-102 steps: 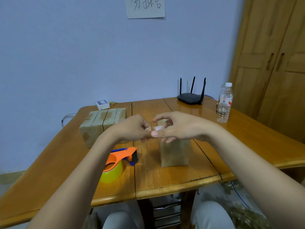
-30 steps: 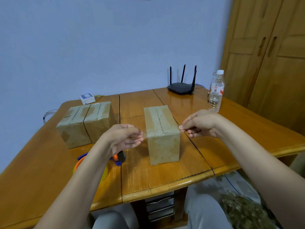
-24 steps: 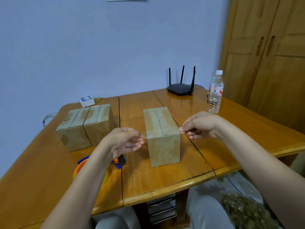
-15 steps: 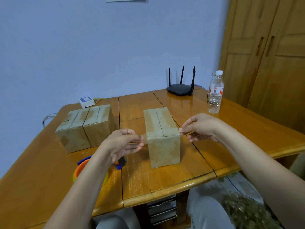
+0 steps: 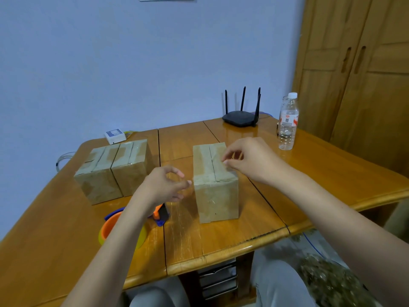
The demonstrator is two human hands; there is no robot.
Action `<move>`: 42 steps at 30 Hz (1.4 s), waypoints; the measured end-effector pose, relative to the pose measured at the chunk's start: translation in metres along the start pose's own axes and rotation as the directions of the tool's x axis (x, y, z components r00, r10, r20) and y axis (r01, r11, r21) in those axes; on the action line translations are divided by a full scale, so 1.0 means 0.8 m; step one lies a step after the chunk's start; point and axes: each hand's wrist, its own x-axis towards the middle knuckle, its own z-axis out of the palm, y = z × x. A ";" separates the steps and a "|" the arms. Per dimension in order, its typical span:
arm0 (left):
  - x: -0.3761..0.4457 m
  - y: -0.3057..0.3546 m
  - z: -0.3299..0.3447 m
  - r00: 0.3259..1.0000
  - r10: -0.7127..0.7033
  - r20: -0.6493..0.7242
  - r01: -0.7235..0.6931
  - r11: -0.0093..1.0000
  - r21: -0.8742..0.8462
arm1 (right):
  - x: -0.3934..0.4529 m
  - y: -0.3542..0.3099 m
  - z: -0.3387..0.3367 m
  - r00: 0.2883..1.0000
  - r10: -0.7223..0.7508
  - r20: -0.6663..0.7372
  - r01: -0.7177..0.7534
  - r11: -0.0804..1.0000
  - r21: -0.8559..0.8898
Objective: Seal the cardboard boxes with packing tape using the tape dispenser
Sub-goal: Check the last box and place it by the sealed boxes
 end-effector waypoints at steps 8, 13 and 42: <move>-0.005 0.028 0.023 0.798 0.602 0.036 -0.537 0.683 0.495 | 0.000 -0.008 0.032 0.977 -0.158 0.143 0.171 0.982 -0.079; 0.008 0.028 0.026 0.814 0.563 0.146 -0.539 0.636 0.552 | -0.005 0.003 0.039 0.971 -0.199 0.132 0.209 0.975 -0.070; 0.016 0.007 0.020 0.731 0.653 0.198 -0.653 0.584 0.483 | -0.035 0.057 0.034 0.982 -0.188 -0.019 0.189 0.979 0.075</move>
